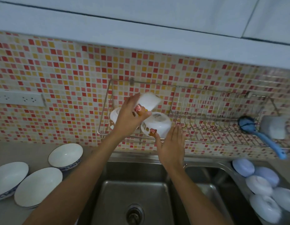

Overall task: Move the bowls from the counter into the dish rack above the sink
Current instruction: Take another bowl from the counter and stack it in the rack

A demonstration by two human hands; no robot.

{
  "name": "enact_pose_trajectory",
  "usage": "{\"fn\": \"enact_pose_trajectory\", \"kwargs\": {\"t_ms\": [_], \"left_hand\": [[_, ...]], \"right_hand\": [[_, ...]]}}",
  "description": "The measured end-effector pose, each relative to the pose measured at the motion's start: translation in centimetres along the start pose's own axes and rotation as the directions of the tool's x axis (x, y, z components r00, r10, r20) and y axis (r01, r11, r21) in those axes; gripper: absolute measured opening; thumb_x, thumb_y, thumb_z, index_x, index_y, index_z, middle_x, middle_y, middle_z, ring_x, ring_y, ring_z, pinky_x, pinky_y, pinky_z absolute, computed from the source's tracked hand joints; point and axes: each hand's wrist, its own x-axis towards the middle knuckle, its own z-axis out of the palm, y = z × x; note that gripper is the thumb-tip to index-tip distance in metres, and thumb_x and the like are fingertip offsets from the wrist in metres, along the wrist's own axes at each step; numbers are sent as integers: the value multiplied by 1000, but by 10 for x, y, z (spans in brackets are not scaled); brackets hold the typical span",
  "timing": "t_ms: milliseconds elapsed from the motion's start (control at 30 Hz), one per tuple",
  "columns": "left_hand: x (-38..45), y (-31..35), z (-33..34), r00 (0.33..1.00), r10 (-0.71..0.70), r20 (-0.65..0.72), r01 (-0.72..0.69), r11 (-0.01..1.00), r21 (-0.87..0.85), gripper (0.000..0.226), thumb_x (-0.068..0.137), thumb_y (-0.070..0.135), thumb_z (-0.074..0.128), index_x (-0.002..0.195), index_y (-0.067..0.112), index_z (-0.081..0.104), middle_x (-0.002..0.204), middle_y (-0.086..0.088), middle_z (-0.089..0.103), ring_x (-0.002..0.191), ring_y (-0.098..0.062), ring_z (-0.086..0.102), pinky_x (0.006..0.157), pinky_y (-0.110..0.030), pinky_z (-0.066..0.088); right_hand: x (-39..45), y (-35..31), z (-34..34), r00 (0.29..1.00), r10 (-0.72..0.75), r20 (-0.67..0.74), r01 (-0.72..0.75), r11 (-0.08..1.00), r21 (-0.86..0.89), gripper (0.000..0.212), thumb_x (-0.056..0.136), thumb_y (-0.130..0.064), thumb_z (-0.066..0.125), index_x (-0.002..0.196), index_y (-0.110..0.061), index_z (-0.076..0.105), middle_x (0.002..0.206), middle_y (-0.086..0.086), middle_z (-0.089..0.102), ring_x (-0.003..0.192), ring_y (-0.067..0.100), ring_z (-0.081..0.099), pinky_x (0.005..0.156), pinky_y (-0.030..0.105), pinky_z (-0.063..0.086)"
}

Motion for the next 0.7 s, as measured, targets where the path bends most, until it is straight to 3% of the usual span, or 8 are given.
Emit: {"fn": "enact_pose_trajectory", "kwargs": {"t_ms": [133, 267, 533, 700], "left_hand": [[22, -12, 33, 963, 184, 196, -225, 950, 216, 83, 78, 42, 72, 146, 22, 30, 150, 0, 31, 138, -16, 27, 115, -31, 26], [27, -25, 51, 901, 224, 371, -360, 864, 353, 86, 78, 40, 71, 148, 19, 25, 154, -3, 26, 143, -21, 20, 118, -45, 22], [24, -36, 64, 862, 127, 491, -343, 859, 381, 87, 77, 33, 75, 148, 20, 25, 156, -1, 26, 143, -19, 23, 115, -28, 19], [27, -45, 64, 843, 114, 525, -353, 854, 381, 89, 75, 31, 77, 148, 23, 26, 155, 0, 28, 142, -18, 25, 114, -27, 19]], "right_hand": [[0, 2, 4, 998, -19, -59, 17, 999, -49, 89, 94, -69, 23, 150, 0, 22, 157, 19, 24, 147, 30, 20, 118, 37, 4], [1, 3, 7, 998, -18, -61, 14, 998, -66, 87, 94, -68, 24, 149, 0, 26, 156, 19, 28, 146, 31, 25, 118, 38, 6], [1, 3, 9, 997, -7, -77, 2, 998, -57, 86, 92, -68, 28, 146, 0, 34, 152, 19, 36, 142, 32, 32, 115, 42, 8], [0, 3, 9, 996, -11, -84, 6, 998, -59, 85, 92, -67, 31, 146, -1, 34, 152, 19, 35, 143, 32, 31, 116, 41, 11]]}}
